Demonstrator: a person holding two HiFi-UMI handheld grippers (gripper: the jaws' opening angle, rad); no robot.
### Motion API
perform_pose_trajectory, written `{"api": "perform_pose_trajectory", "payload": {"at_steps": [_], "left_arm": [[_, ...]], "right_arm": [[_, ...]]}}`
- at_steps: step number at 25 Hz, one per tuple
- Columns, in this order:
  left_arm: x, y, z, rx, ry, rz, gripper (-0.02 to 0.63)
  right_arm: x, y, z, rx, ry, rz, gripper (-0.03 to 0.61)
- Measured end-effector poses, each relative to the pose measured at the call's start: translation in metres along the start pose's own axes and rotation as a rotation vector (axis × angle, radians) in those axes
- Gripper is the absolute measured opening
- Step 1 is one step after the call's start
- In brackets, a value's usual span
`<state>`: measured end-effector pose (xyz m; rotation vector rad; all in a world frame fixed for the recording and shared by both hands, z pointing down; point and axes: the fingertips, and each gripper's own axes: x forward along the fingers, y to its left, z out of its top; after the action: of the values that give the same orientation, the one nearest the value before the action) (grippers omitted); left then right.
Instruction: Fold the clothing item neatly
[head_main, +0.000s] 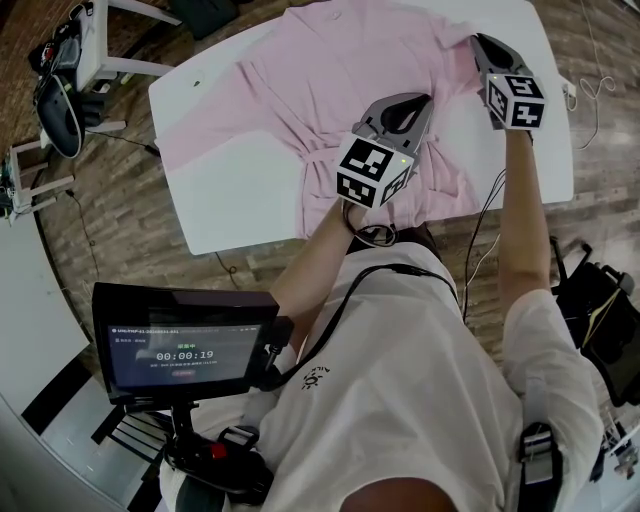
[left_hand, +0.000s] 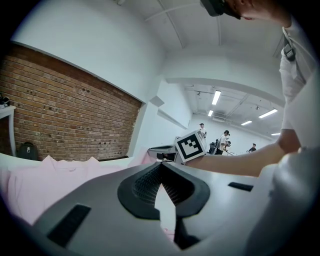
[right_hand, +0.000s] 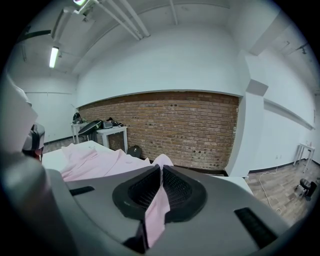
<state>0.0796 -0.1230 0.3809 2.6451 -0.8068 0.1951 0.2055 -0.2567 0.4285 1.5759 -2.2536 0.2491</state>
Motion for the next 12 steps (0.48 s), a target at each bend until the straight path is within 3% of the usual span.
{"api": "perform_pose_trajectory", "payload": {"at_steps": [12], "left_arm": [[-0.017,0.013,0.0,0.003,-0.005,0.025,0.003]], "right_arm": [[0.011,0.023,0.005,-0.011,-0.003,0.027,0.023]]}}
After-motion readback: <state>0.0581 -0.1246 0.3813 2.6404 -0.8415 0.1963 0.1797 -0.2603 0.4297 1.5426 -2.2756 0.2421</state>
